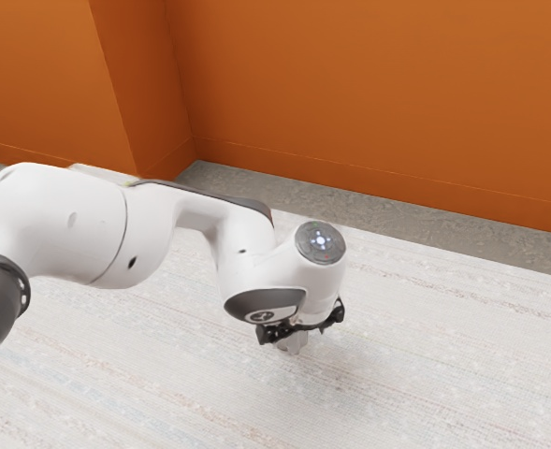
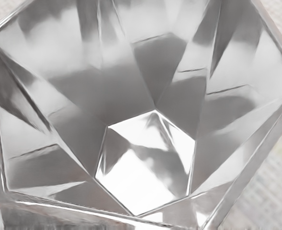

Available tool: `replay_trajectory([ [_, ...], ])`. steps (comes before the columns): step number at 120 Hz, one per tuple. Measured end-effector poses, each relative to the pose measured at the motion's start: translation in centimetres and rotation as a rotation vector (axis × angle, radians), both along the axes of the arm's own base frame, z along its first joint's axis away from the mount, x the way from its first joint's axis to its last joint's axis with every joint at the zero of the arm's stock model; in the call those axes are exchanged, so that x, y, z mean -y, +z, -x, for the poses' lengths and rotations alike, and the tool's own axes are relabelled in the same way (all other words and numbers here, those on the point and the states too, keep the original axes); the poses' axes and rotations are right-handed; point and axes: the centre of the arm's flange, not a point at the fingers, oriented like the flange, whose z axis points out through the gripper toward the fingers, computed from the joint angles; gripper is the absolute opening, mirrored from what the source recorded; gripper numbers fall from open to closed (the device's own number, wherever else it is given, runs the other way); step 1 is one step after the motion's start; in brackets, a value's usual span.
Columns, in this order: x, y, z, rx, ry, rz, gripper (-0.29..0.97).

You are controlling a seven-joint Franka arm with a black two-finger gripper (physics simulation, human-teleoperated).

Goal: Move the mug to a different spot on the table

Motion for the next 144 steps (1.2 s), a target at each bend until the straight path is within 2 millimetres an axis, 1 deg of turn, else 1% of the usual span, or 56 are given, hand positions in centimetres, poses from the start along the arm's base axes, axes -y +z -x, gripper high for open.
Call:
replay_trajectory([
  [17, 0.3, -1.0, 0.7, 0.013, 0.017, -0.011, 0.66],
  [39, 0.2, -1.0, 0.8, 0.038, 0.043, -0.016, 0.52],
  [60, 0.2, -1.2, 0.9, 0.065, 0.007, -0.061, 0.45],
  [90, 0.3, -1.6, 1.3, 0.081, -0.036, -0.099, 0.42],
  [144, 0.4, -1.4, 1.2, 0.098, -0.036, -0.099, 0.42],
])
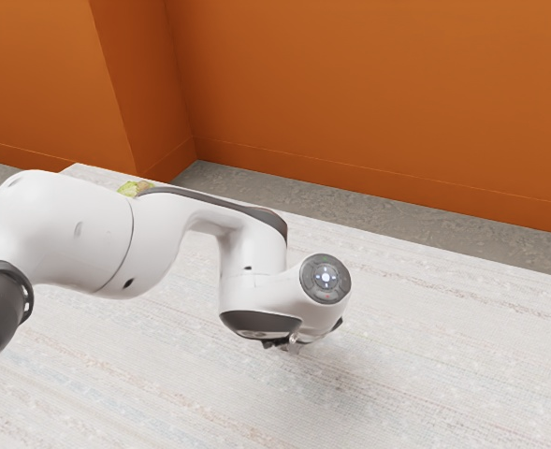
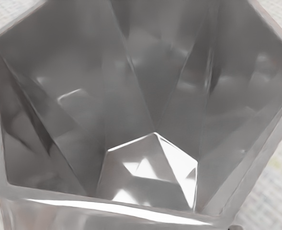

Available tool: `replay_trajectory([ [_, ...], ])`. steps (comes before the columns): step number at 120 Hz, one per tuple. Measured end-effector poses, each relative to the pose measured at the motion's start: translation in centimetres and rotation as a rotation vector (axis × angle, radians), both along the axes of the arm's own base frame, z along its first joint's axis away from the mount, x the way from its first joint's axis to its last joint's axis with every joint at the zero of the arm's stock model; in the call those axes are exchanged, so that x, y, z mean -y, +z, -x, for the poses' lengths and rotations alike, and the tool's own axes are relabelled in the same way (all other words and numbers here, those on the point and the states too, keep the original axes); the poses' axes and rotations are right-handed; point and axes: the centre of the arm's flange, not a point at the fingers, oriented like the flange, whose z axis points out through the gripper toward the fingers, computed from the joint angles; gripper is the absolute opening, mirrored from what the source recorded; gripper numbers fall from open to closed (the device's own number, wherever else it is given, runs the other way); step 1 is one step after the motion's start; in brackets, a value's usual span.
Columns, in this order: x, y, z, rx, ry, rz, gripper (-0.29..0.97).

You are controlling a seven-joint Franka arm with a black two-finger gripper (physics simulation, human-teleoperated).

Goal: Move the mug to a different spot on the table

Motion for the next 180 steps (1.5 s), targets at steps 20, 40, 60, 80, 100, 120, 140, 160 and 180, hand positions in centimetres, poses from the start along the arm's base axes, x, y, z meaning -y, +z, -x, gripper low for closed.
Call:
replay_trajectory([
  [20, 0.3, -0.1, 0.3, -0.001, -0.005, -0.001, 0.41],
  [40, 0.4, -0.7, 0.9, -0.013, -0.009, -0.008, 0.4],
  [60, 0.7, -0.7, 1.2, -0.015, -0.015, -0.01, 0.35],
  [80, 0.6, -0.6, 1.1, -0.014, -0.016, -0.01, 0.3],
  [100, 0.6, -0.4, 1.0, -0.013, -0.014, -0.009, 0.25],
  [120, 0.5, -0.3, 1.0, -0.013, -0.014, -0.01, 0.19],
  [140, 0.5, -0.1, 1.0, -0.011, -0.013, -0.01, 0.12],
  [160, 0.6, -0.1, 1.0, -0.012, -0.012, -0.011, 0.06],
  [180, 0.6, 0.6, 0.9, -0.003, -0.013, -0.005, 0.05],
])
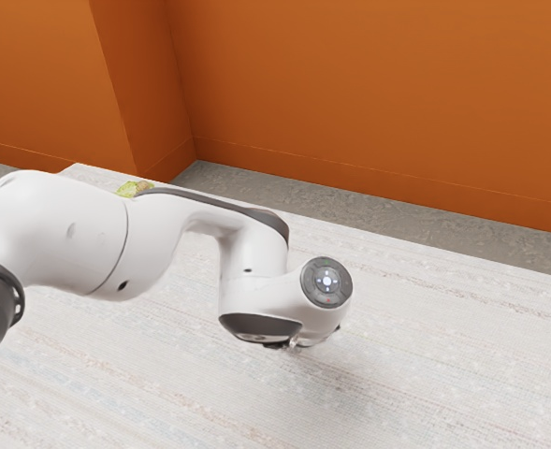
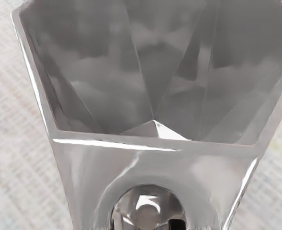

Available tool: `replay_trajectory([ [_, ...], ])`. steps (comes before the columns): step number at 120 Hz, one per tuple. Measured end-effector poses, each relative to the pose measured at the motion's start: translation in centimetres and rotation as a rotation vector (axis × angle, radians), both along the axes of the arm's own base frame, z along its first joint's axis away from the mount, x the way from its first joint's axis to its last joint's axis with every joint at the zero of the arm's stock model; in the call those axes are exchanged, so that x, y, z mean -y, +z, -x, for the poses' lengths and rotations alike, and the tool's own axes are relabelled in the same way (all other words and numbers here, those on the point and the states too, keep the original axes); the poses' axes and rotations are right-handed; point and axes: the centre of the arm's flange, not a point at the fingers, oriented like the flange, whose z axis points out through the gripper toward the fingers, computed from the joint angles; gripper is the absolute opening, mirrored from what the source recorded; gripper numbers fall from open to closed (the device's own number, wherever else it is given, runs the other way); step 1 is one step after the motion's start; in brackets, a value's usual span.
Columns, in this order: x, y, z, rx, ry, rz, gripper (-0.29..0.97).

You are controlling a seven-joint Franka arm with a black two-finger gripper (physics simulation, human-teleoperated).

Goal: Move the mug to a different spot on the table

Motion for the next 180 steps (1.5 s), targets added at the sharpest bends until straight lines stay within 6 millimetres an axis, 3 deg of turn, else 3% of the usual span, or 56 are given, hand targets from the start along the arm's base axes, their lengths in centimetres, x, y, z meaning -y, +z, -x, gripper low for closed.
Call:
replay_trajectory([
  [29, -0.9, 2.4, -0.4, 0.022, 0.019, -0.017, 0.04],
  [73, -7.0, 4.8, -2.2, 0.039, 0.174, -0.072, 0.03],
  [102, -11.6, 4.1, -0.4, -0.01, 0.314, -0.084, 0.02],
  [121, -13.3, 3.2, 0.5, -0.033, 0.368, -0.094, 0.02],
  [144, -14.3, 3.3, 0.3, -0.022, 0.399, -0.089, 0.01],
  [180, -14.5, 1.3, -0.3, -0.014, 0.401, -0.077, 0.01],
])
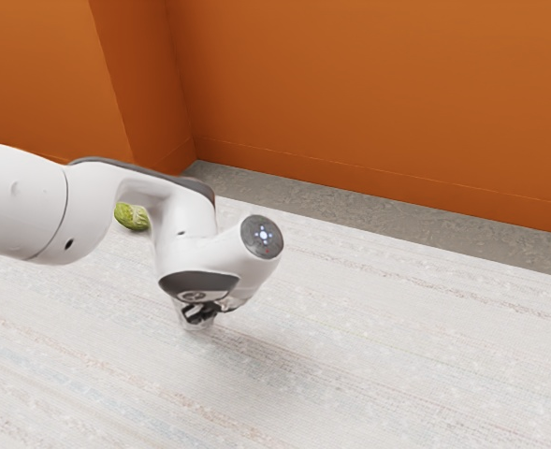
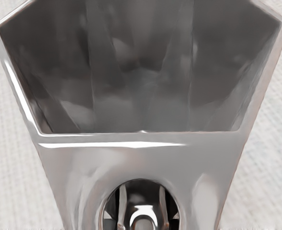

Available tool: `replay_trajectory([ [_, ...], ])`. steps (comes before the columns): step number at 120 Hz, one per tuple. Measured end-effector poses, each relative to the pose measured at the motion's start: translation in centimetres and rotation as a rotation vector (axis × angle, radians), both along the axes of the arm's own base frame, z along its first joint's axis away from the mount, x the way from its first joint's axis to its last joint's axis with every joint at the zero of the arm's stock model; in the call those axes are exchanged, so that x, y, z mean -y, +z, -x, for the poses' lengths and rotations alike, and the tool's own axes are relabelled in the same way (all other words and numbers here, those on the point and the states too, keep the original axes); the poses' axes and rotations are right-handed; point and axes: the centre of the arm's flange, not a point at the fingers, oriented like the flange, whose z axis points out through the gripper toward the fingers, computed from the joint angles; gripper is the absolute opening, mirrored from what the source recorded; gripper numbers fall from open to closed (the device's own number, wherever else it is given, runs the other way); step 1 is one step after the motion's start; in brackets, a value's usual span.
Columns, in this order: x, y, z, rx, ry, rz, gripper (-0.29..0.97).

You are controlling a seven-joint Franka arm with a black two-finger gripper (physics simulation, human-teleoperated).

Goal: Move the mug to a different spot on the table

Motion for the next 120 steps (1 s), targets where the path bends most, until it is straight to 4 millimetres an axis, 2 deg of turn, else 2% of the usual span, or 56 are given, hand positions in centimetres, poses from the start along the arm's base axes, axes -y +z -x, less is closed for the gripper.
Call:
replay_trajectory([
  [33, 0.1, -1.6, -0.2, 0.001, -0.003, 0.012, 0.02],
  [41, 0.2, -1.7, -0.2, 0.005, -0.005, 0.015, 0.05],
  [78, 0.6, -0.9, -0.5, 0.036, -0.013, 0.043, 0.44],
  [95, 1.2, 0.2, -0.1, 0.044, 0.03, 0.103, 0.56],
  [105, 1.8, 2.1, 0.2, 0.04, 0.132, 0.222, 0.6],
  [111, 2.5, 4.6, 0.1, 0.046, 0.209, 0.324, 0.61],
  [115, 4.0, 7.8, -0.8, 0.071, 0.226, 0.39, 0.62],
  [120, 6.5, 14.0, -2.7, 0.117, 0.216, 0.459, 0.63],
])
